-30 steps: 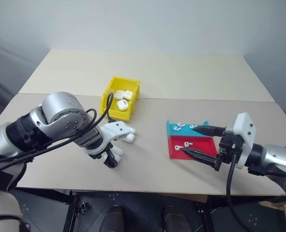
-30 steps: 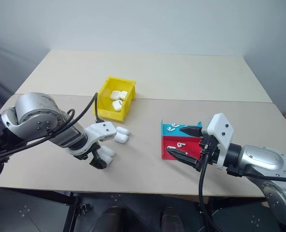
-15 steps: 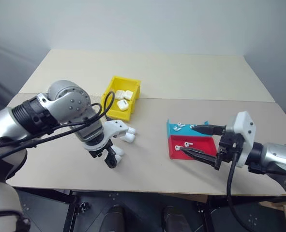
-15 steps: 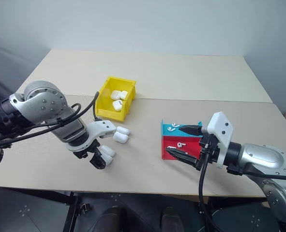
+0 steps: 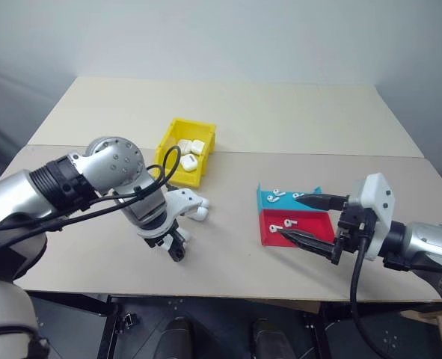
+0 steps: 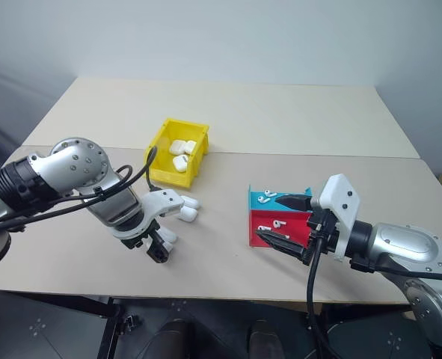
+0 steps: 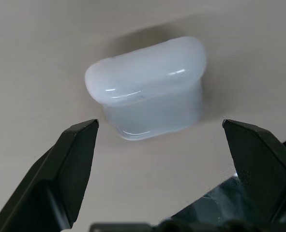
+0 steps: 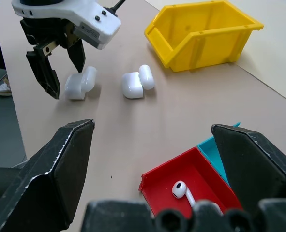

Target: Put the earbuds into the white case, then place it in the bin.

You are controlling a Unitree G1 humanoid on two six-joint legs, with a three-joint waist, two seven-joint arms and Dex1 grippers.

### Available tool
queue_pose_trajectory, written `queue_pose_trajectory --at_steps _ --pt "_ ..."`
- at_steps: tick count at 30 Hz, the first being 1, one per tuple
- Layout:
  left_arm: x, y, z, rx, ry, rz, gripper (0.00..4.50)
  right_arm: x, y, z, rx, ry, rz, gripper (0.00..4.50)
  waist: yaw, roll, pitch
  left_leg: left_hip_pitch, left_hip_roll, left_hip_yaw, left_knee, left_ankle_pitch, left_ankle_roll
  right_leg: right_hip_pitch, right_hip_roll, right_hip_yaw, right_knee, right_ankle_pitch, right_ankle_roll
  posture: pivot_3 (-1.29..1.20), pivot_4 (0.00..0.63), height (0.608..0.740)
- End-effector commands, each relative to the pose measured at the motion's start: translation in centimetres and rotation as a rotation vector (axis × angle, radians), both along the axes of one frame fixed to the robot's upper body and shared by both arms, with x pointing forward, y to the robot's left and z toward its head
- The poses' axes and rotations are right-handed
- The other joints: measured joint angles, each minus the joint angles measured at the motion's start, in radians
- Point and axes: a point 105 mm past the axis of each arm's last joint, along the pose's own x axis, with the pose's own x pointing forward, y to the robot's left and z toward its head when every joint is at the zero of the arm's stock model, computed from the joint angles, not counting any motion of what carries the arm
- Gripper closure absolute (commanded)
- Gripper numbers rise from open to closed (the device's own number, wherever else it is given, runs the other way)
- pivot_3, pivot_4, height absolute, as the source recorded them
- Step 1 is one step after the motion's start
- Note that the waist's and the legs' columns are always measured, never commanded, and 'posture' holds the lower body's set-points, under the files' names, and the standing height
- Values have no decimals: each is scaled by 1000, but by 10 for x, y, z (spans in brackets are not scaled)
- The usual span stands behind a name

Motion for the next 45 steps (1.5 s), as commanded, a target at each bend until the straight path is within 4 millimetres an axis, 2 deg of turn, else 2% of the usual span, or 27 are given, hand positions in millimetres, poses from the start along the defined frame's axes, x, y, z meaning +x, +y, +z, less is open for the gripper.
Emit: queue_pose_trajectory --at_steps 1,10,28,39,42,45 --pt "7 -6 4 -36 -45 21 28 -4 5 10 16 -53 33 0 0 0 0 0 0 0 0 0 0 0 0 0 0 0 0 0 150 740" --pt "17 -12 1 -83 -98 80 28 -8 4 9 10 -18 96 0 0 0 0 0 0 0 0 0 0 0 0 0 0 0 0 0 150 740" --pt "2 -5 2 -83 -63 28 28 -8 5 9 -7 -19 138 0 0 0 0 1 0 0 0 0 0 1 0 0 0 0 0 0 150 740" --pt "8 -4 -10 -70 -105 82 28 -8 3 10 -23 -32 139 0 2 0 0 3 0 0 0 0 0 3 0 0 0 0 0 0 150 740" --pt "7 -6 -11 -77 -103 77 571 -8 2 10 -26 -32 136 0 3 1 0 5 0 0 0 0 0 4 0 0 1 0 0 0 150 740" --pt "7 -6 -10 -84 -111 79 1509 -8 2 11 -27 -34 134 0 5 1 0 5 -1 0 0 0 0 5 0 0 0 0 0 0 150 740"
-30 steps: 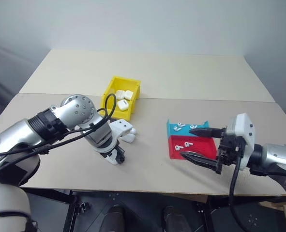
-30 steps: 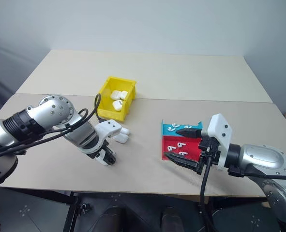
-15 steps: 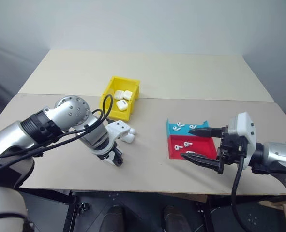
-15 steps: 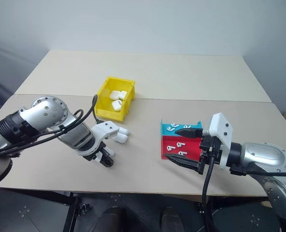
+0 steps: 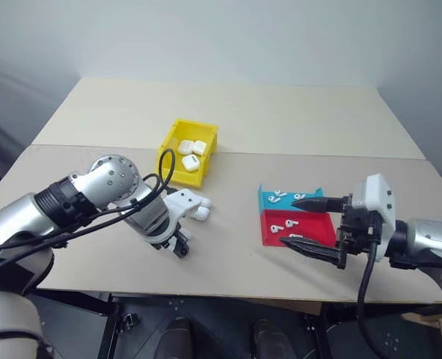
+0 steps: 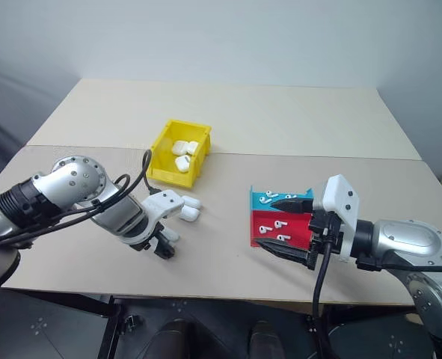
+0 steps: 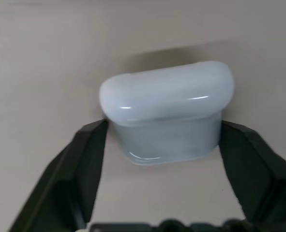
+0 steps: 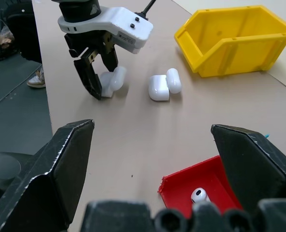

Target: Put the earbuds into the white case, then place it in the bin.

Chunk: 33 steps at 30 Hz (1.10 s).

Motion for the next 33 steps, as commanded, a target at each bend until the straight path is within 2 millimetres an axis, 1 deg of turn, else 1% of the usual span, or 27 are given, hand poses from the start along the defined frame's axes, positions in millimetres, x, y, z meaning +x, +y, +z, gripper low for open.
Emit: queue_pose_trajectory --at_steps 1,4,7,8,12,13,15,17,18,19,20,23,25,28,29,31,33 --pt "0 -6 2 -42 -4 -1 1703 -2 1 10 -8 -61 13 0 2 0 0 0 0 0 0 0 0 0 0 0 0 0 0 0 150 740" --pt "3 -6 9 -46 -55 3 1704 -1 0 9 -8 -62 12 0 4 0 0 -1 0 0 0 0 0 0 0 0 0 0 0 0 150 740" --pt "5 -9 18 -86 -110 8 1704 1 0 9 -8 -65 13 0 3 0 0 -1 0 0 0 0 0 -1 0 0 0 0 0 0 150 740" --pt "2 -10 23 -92 -122 -15 1704 2 0 9 -8 -66 13 0 1 0 0 -1 0 0 0 0 0 -1 0 0 0 0 0 0 150 740" --pt "-8 3 41 -143 -141 -37 1704 5 -1 8 -12 -70 18 0 -9 -1 0 -4 0 0 0 0 0 -5 0 0 -1 0 0 0 150 740" --pt "-10 4 48 -172 -171 -40 1704 5 -2 8 -15 -70 21 0 -10 -1 0 -4 0 0 -1 0 0 -4 0 0 -1 0 0 0 150 740" --pt "-17 9 60 -227 -174 -51 1704 7 -3 8 -19 -72 25 0 -10 -1 1 -4 1 0 -2 0 0 -5 0 0 0 0 0 0 150 740" --pt "-19 5 84 -368 -276 -57 1704 9 -5 10 -19 -73 30 0 -10 -1 1 -4 1 1 -2 0 -1 -5 0 0 0 0 0 0 150 740" --pt "-20 -4 106 -486 -402 -104 1704 10 -5 11 -13 -73 38 0 -7 0 0 -4 1 1 -1 0 -1 -4 0 0 0 0 0 0 150 740" --pt "-23 -10 125 -599 -491 -155 1704 10 -6 12 -7 -71 46 0 -6 0 1 -4 1 1 -1 0 -1 -4 0 0 0 0 0 0 150 740" --pt "-27 -12 135 -669 -548 -194 1704 11 -7 13 -4 -70 51 0 -3 -1 1 -3 1 2 -1 1 -1 -4 0 0 -1 0 0 0 150 740" --pt "-20 -10 156 -827 -781 -265 1704 12 -9 17 -5 -72 63 0 6 0 1 -3 1 2 -1 1 -2 -3 0 -1 -1 0 -1 0 150 740" --pt "-17 -10 157 -866 -817 -322 1704 12 -12 20 -7 -74 64 0 10 0 1 0 1 3 -2 1 -2 -1 0 -1 -2 1 -1 0 150 740" --pt "-17 -15 167 -1057 -889 -458 1704 12 -15 25 -24 -80 62 0 10 0 1 -1 1 2 -2 1 -2 -1 0 0 -3 1 -2 0 150 740" --pt "-17 -18 166 -1106 -866 -513 1704 12 -17 26 -34 -84 60 0 10 0 1 -2 1 2 -2 1 -2 -2 1 0 -3 1 -2 0 150 740" --pt "-20 -23 163 -1127 -845 -650 1704 12 -19 29 -43 -85 57 0 9 0 1 -3 1 2 -2 1 -2 -3 1 0 -3 1 -1 0 150 740" --pt "-19 -27 161 -1185 -780 -717 1704 12 -21 32 -55 -87 55 0 7 0 1 -4 1 2 -2 1 -2 -4 1 0 -3 1 -1 0 150 740"
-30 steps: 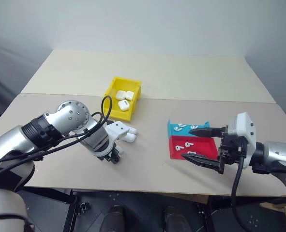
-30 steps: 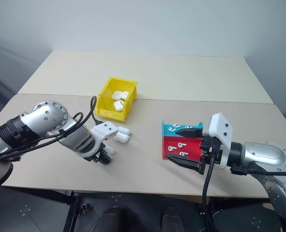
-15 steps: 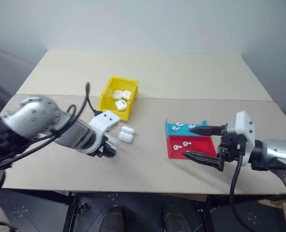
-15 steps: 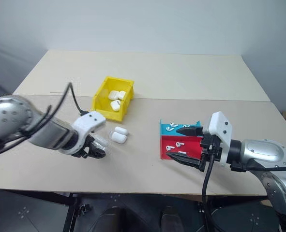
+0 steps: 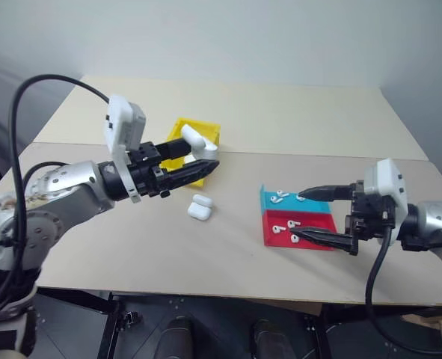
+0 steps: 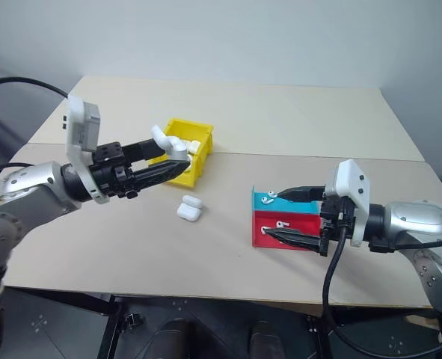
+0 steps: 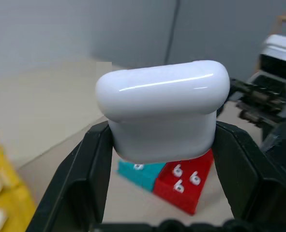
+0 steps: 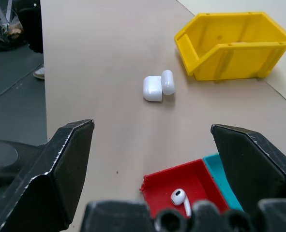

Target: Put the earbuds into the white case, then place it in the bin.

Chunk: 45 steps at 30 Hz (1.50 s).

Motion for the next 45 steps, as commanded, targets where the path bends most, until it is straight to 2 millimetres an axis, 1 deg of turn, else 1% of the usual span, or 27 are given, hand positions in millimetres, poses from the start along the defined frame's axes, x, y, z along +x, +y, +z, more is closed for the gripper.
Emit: queue_pose_trajectory --at_steps 1,4,7,11,14,17,18,19,22,26,31,37,42,45 --pt "-5 -6 10 -12 -94 -178 1704 -2 -5 16 -13 -46 3 0 -1 0 0 0 0 0 0 0 0 0 0 0 0 0 0 0 150 740" --pt "-6 -13 8 -67 -203 -289 1704 3 -8 16 -45 -35 -19 0 -3 0 0 0 0 0 1 0 1 0 0 0 0 0 0 0 150 740" --pt "-8 -21 3 -102 -250 -369 1704 9 -13 12 -103 -19 -52 0 -9 0 0 -1 0 0 2 0 1 0 0 0 0 0 1 0 150 740" --pt "-22 -28 -8 -87 -313 -494 1704 12 -18 11 -192 20 -61 0 -14 0 0 -2 0 0 2 -1 1 0 0 0 0 0 1 0 150 740" --pt "-28 -31 -11 -83 -339 -534 1704 17 -21 8 -279 48 -84 0 -18 1 0 -1 0 0 2 -1 2 -1 0 1 0 0 1 0 150 740" --pt "-31 -32 -12 -86 -359 -560 1704 20 -20 0 -375 84 -79 0 -20 1 0 -1 1 0 2 -1 2 -1 1 1 1 0 1 0 150 740" --pt "-31 -32 -12 -88 -365 -567 1704 20 -19 -2 -400 94 -70 394 -21 1 0 0 1 0 2 -1 2 0 0 1 1 0 1 0 150 740" --pt "-32 -33 -13 -87 -367 -572 1704 20 -18 -4 -421 101 -59 621 -21 1 0 -1 1 0 2 -1 2 0 0 1 1 0 1 0 150 740" --pt "-34 -37 -18 -78 -367 -580 1704 26 -17 -14 -477 124 -59 1617 -21 1 0 -1 1 0 2 -1 2 -1 0 1 0 0 1 0 150 740" --pt "-36 -37 -22 -69 -350 -582 1704 37 -18 -31 -581 147 -55 1617 -23 1 0 -1 1 0 2 -1 2 -1 0 1 1 0 1 0 150 740" --pt "-38 -36 -32 -38 -351 -588 1704 48 -8 -49 -680 156 -1 1617 -30 1 0 -1 1 0 2 -1 2 -2 0 1 1 0 1 0 150 740" --pt "-44 -40 -36 -37 -350 -580 1704 52 -2 -68 -771 159 52 1617 -31 1 0 -2 1 -1 2 -1 2 -2 0 0 1 0 1 0 150 740" --pt "-47 -40 -37 -34 -339 -562 1704 55 -2 -75 -792 162 58 1617 -32 1 0 -2 1 -1 2 -1 2 -2 0 0 2 0 1 0 150 740" --pt "-49 -40 -37 -41 -327 -552 1704 62 1 -76 -788 156 46 1617 -36 1 0 -1 1 -1 2 -1 2 -2 0 0 2 0 1 0 150 740"
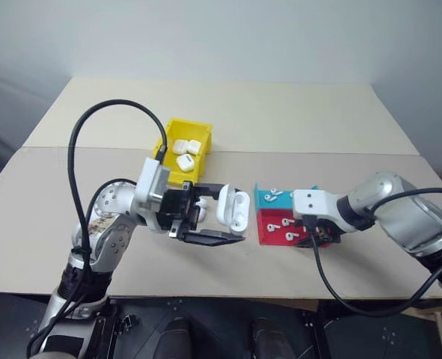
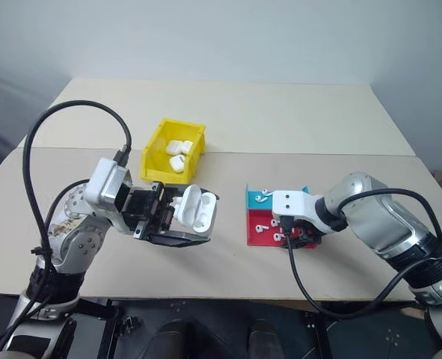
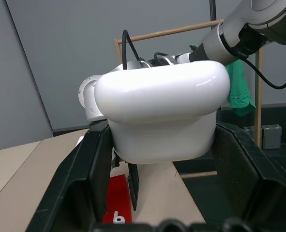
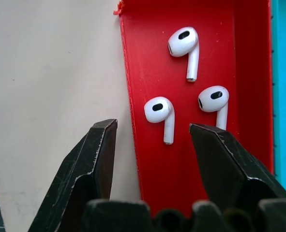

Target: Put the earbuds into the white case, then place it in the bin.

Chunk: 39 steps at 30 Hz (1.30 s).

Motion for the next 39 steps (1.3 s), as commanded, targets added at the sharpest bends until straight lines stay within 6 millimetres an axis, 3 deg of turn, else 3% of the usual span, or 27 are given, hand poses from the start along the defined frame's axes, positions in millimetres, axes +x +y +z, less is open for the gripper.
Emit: queue_pose_trajectory --at_steps 1,19,23,27,34,39 --pt "-7 0 6 -12 -20 2 1704 8 4 10 0 -49 13 1617 -2 0 0 0 0 0 0 0 0 0 0 0 0 0 0 0 150 740" --pt "-9 2 6 -14 -8 43 1704 12 9 -2 -7 -16 36 1617 -2 0 0 0 0 0 0 0 0 0 0 0 0 0 0 0 150 740" --pt "-9 3 6 -14 -11 50 1704 12 10 -5 -7 -14 41 2533 -1 0 0 0 0 0 0 0 0 0 0 0 0 0 0 0 150 740" --pt "-9 3 6 -12 -12 54 1704 11 10 -6 -5 -12 41 3808 -1 0 0 0 0 0 0 0 0 0 0 0 0 0 0 0 150 740" --pt "-10 6 8 -6 2 34 1704 3 7 5 61 -5 9 3864 -1 0 0 0 0 0 0 0 0 0 0 0 0 0 0 0 150 740" --pt "-6 8 13 -18 22 18 1704 -10 0 39 234 -11 -96 3864 4 0 0 0 0 0 0 0 0 0 0 0 0 0 0 0 150 740"
